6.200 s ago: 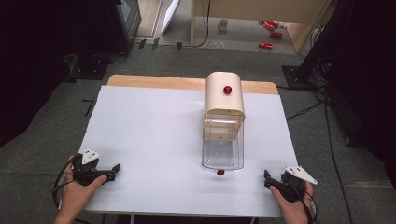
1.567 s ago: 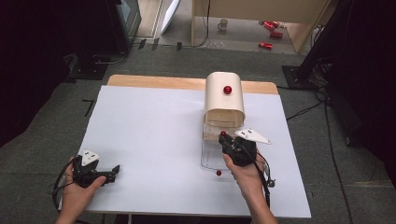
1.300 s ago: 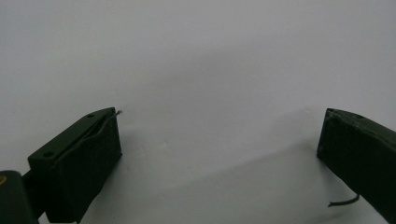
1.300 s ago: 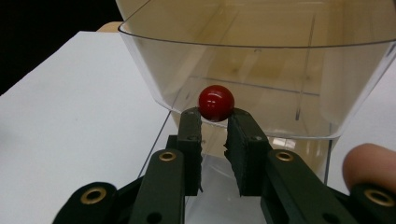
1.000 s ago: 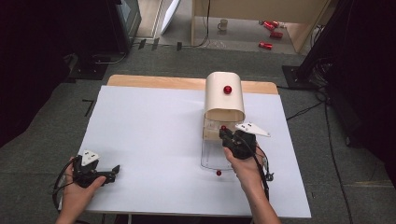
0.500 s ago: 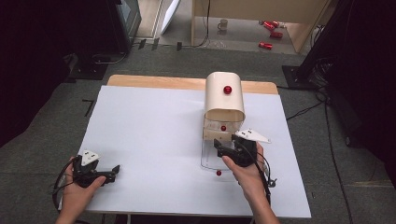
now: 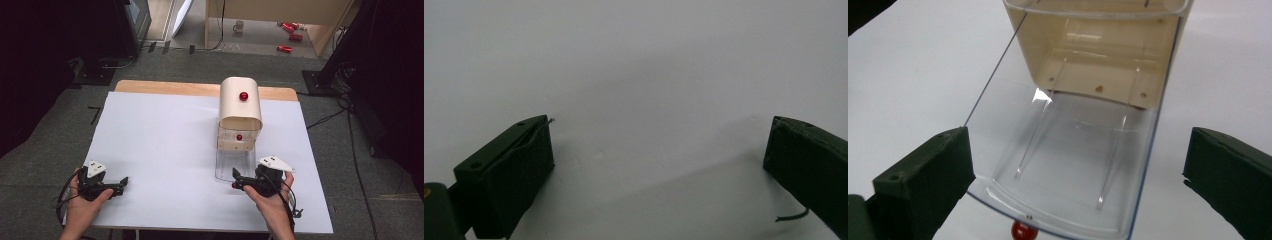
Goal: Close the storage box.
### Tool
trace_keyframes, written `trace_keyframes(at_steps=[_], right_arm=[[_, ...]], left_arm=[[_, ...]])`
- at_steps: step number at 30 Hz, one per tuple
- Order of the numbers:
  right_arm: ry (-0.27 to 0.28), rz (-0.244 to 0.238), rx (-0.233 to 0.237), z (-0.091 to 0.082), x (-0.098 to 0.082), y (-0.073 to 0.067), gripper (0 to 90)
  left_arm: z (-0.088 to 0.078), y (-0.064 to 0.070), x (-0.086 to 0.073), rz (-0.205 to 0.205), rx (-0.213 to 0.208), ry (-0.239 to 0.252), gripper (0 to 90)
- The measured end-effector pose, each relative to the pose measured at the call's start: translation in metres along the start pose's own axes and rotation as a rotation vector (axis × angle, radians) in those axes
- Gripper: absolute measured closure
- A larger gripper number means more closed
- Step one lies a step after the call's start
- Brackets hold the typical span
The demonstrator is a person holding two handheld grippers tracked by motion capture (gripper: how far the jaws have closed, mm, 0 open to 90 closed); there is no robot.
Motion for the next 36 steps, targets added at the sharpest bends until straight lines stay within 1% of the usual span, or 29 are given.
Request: trace_keyframes(at_steps=[4,11,17,22,28,29,32,34,36], right_arm=[[0.006,0.004,-0.006,-0.008,-0.007,0.002,0.0],[0.0,0.015,-0.017,-0.014,-0.021,0.002,0.0],[-0.025,0.024,-0.024,-0.017,-0.037,0.0,0.0],[-0.047,0.036,-0.032,-0.015,-0.049,-0.002,0.0],[-0.079,0.042,-0.042,-0.008,-0.059,-0.004,0.6],[-0.086,0.043,-0.044,-0.007,-0.061,-0.004,2.1],[-0.098,0.036,-0.056,-0.003,-0.067,-0.007,11.2],[-0.102,0.035,-0.061,-0.001,-0.069,-0.008,14.9],[-0.103,0.032,-0.062,0.0,-0.07,-0.01,20.8]], left_arm=[[0.0,0.0,0.0,0.0,0.0,0.0,0.0],[0.0,0.0,0.0,-0.001,0.0,-0.001,0.0],[0.0,0.0,0.0,0.001,0.0,0.001,0.0],[0.0,0.0,0.0,0.001,0.0,0.001,0.0],[0.0,0.0,0.0,0.0,-0.001,0.0,0.0],[0.0,0.0,0.0,0.0,0.0,0.0,0.0],[0.0,0.0,0.0,0.001,0.0,0.0,0.0],[0.0,0.0,0.0,0.001,0.001,0.0,0.0],[0.0,0.0,0.0,0.001,0.001,0.001,0.0]])
Point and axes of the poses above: each handheld gripper's, and its own axes: z roughly forward along the jaws, x roughly out of its top, y roughly to its right, the point moved 6 cm from there along z, roughly forward along the jaws, and after that the axes turned 6 degrees about y, right-handed, at the moved point
